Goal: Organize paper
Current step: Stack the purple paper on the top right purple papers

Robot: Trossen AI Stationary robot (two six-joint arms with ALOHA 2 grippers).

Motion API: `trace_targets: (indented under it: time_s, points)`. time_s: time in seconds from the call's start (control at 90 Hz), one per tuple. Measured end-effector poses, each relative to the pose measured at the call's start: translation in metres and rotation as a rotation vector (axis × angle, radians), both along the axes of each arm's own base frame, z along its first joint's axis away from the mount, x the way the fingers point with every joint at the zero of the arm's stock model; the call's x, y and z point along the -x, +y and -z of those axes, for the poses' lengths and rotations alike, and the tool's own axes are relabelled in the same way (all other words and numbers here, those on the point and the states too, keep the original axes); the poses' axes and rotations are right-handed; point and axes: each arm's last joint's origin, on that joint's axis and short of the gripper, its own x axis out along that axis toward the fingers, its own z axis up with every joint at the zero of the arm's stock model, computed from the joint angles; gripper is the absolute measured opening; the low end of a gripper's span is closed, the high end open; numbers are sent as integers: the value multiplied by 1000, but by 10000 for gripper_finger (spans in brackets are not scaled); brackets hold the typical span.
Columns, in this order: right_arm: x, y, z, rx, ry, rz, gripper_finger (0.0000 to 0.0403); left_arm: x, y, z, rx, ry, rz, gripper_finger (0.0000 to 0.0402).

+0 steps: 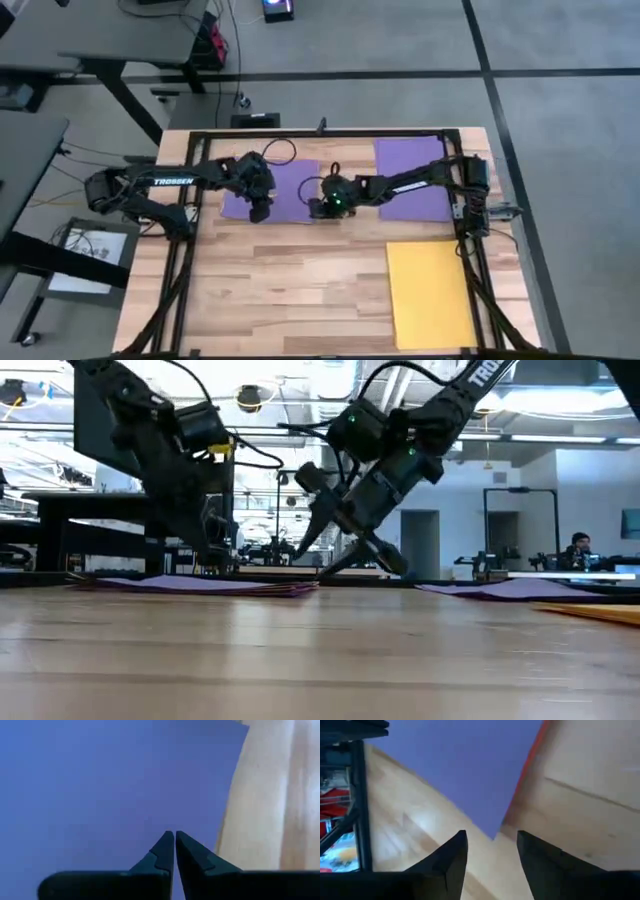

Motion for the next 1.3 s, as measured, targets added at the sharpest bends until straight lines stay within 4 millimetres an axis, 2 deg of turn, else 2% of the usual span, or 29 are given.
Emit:
trace_targets:
  time_s: [0.267,0.6,0.933,1.3]
  points:
    - [3,-1,3,59,49,35,154,5,-3,18,-41,-81,5,1]
    - [-2,5,15,43,47,66,154,15,-10,33,-37,-47,31,1]
    - [-8,8,20,13,6,89,154,15,-15,36,-35,-43,50,1]
    - [-14,7,12,24,-93,86,154,15,-15,36,-33,-40,48,1]
